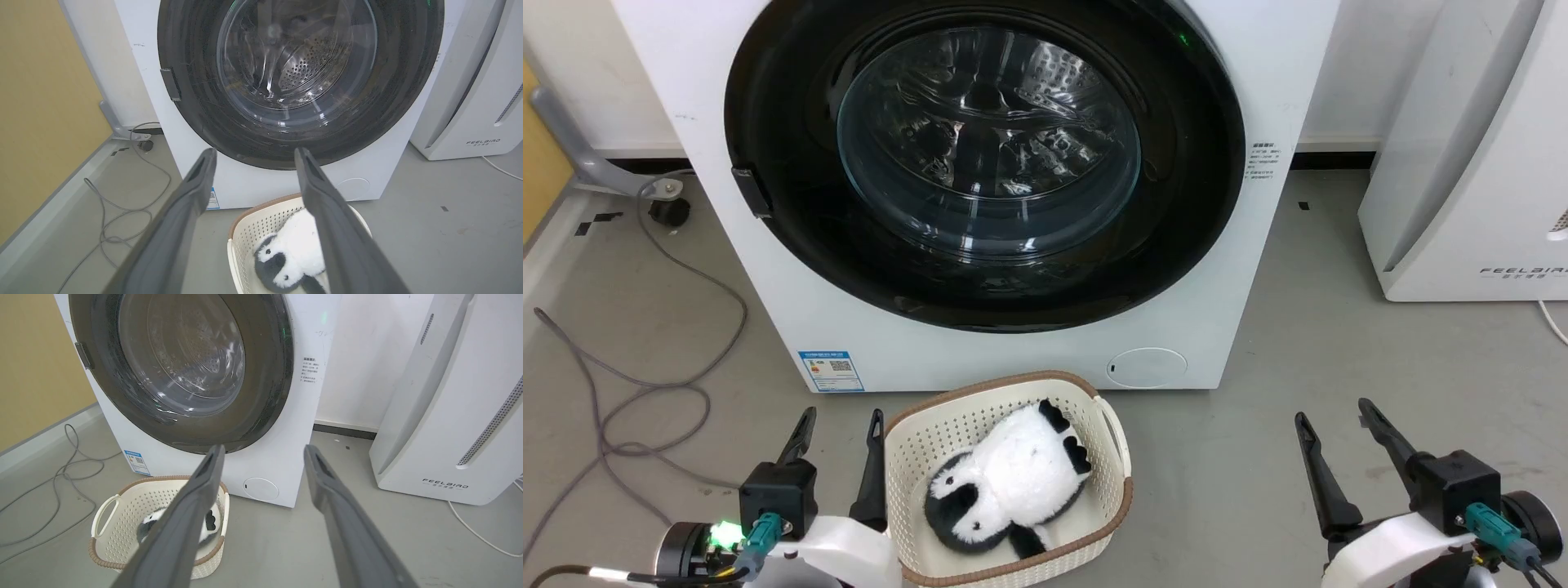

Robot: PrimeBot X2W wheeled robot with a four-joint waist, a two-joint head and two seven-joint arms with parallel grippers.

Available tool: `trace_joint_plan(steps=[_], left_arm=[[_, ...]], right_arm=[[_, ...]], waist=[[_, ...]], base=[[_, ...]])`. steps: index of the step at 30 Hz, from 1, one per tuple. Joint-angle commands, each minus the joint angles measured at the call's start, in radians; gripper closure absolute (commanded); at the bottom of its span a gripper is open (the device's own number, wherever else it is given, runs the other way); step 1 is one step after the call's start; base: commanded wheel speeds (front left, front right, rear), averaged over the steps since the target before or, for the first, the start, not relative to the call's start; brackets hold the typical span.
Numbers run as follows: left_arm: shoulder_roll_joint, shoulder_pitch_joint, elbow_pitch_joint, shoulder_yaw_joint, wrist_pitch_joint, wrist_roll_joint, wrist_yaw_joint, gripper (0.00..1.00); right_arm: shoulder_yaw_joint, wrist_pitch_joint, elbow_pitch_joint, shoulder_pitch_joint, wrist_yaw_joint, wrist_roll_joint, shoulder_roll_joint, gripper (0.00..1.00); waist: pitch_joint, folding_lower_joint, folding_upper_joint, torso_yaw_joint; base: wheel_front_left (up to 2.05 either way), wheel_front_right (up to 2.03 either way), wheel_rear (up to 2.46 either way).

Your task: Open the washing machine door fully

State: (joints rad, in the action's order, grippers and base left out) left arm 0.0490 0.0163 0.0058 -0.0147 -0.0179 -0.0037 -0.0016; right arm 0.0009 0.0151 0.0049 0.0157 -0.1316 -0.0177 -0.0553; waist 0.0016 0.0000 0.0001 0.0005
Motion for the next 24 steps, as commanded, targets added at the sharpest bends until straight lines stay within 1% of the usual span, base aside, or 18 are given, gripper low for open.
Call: trace_joint_plan(steps=[1,9,24], left_arm=[[0.0,0.0,0.002,-0.003,-0.01,-0.008,0.007,0.0],[0.0,0.002,0.002,-0.017,-0.027,-0.015,0.011,0.0],[0.0,-0.014,0.001,-0.045,-0.058,-0.023,0.02,0.0]], right_arm=[[0.002,0.013,-0.001,0.003,0.0,-0.005,-0.001,0.0],[0.008,0.03,-0.008,-0.003,0.0,-0.036,-0.011,0.0],[-0.004,0.042,-0.024,-0.066,0.0,-0.174,-0.066,0.0]], waist=[[0.001,0.0,-0.0001,0.0],[0.007,0.0,-0.0001,0.002],[0.042,0.0,-0.0001,0.011]], base=[[0.0,0.0,0.0],[0.0,0.0,0.0],[0.0,0.0,0.0]])
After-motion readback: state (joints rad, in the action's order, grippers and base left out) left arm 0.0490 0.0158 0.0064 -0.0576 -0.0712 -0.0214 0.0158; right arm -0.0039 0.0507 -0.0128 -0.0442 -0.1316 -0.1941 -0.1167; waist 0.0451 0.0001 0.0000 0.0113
